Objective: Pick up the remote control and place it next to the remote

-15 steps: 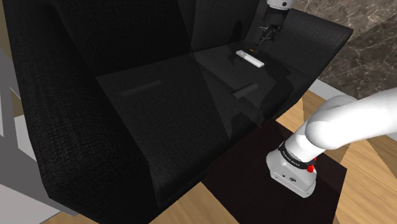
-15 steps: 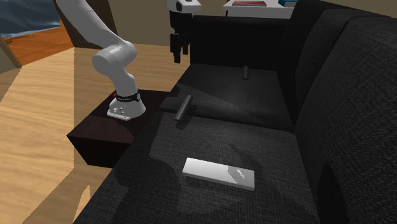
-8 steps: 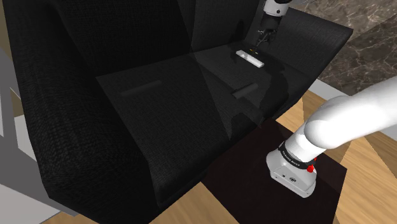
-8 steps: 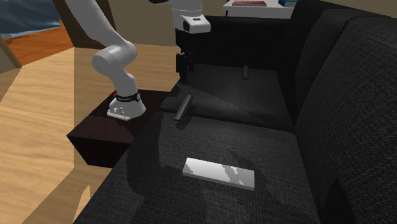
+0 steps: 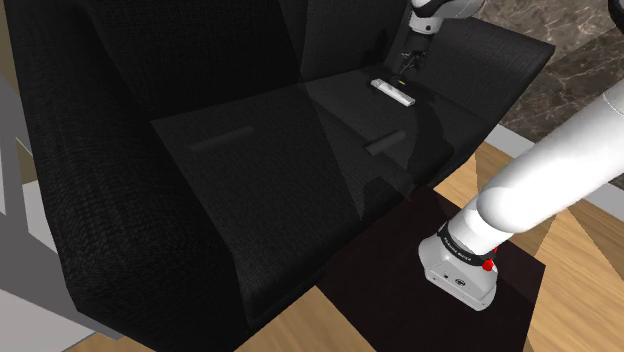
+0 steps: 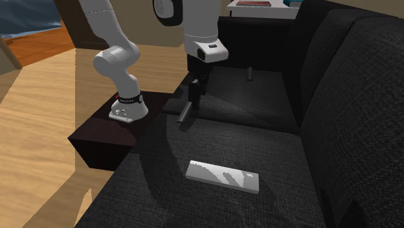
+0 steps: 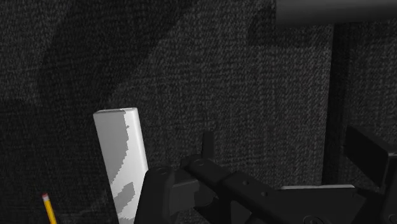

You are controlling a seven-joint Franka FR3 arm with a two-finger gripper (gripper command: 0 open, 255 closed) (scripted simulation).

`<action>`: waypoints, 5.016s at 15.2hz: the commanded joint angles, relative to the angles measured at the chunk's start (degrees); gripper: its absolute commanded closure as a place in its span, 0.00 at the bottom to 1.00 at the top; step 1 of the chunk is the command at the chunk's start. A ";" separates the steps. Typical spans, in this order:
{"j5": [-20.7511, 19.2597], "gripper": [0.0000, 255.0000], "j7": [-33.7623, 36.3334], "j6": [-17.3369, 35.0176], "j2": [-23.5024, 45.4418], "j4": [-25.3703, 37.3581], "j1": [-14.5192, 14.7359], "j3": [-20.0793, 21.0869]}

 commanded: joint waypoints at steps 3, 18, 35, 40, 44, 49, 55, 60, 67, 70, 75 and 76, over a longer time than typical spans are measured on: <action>3.01 0.00 -5.17 2.76 7.90 5.15 -1.29 -2.25; 16.21 0.00 -19.55 2.91 38.20 34.05 -12.29 -2.36; 17.17 1.00 -20.15 6.86 40.26 32.02 -12.58 -1.78; 17.17 1.00 -20.15 6.86 40.26 32.02 -12.58 -1.78; 16.87 1.00 -19.98 5.68 39.59 32.57 -12.49 -1.97; 16.17 1.00 -19.58 2.62 38.13 34.27 -12.35 -2.39; 15.46 1.00 -19.15 -1.24 36.70 36.82 -12.30 -2.80; 15.06 1.00 -18.89 -4.10 35.93 38.98 -12.36 -3.04; 10.37 1.00 -10.61 1.52 24.30 22.59 -3.64 -2.67; 8.38 1.00 -6.44 3.12 20.07 17.17 -0.52 -1.90; 5.49 1.00 0.94 4.94 14.00 9.78 4.00 0.10; 5.00 1.00 2.45 5.21 12.94 8.52 4.81 0.62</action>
